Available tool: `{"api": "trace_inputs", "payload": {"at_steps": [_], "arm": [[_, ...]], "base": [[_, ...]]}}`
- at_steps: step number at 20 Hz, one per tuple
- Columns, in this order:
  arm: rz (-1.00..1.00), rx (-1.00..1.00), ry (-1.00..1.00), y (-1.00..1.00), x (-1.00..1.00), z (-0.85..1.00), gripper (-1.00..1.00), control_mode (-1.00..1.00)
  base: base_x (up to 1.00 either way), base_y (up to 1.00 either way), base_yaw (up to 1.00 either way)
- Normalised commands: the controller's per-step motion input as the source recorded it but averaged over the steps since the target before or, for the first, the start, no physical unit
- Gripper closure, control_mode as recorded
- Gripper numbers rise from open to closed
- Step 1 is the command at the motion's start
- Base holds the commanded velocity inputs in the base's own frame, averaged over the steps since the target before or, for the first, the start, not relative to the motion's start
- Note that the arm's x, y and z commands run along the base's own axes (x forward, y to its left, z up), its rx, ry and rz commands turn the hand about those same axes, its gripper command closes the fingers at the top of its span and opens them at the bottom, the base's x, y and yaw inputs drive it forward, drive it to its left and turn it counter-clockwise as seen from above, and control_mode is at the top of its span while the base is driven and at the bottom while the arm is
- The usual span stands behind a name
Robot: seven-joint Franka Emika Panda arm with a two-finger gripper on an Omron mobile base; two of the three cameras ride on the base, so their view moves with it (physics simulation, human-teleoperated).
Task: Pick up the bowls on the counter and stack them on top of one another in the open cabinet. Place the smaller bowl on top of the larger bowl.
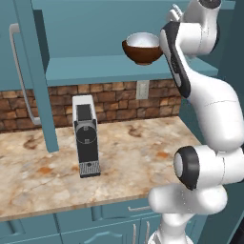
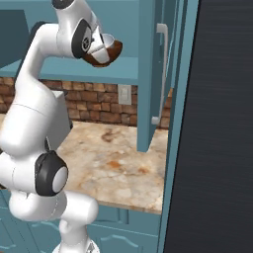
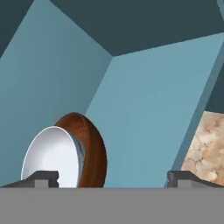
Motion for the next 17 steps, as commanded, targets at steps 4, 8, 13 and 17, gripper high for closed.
{"api": "trace_inputs", "payload": {"at_steps": [4,8,13,17], "arm": [[0.0,0.03,-0.16,-0.41,-1.0,0.24,-1.0,-1.0],[0.0,0.01,-0.2,-0.4,-1.0,0.05,-1.0,-1.0],[0.0,0.0,-0.35,-0.22,-0.93,0.07,-1.0,-1.0],[0.0,0.0,-0.46,-0.08,-0.74,0.22,-1.0,-1.0]], "base": [[0.0,0.0,0.0],[0.0,0.0,0.0],[0.0,0.0,0.0],[0.0,0.0,0.0]]}}
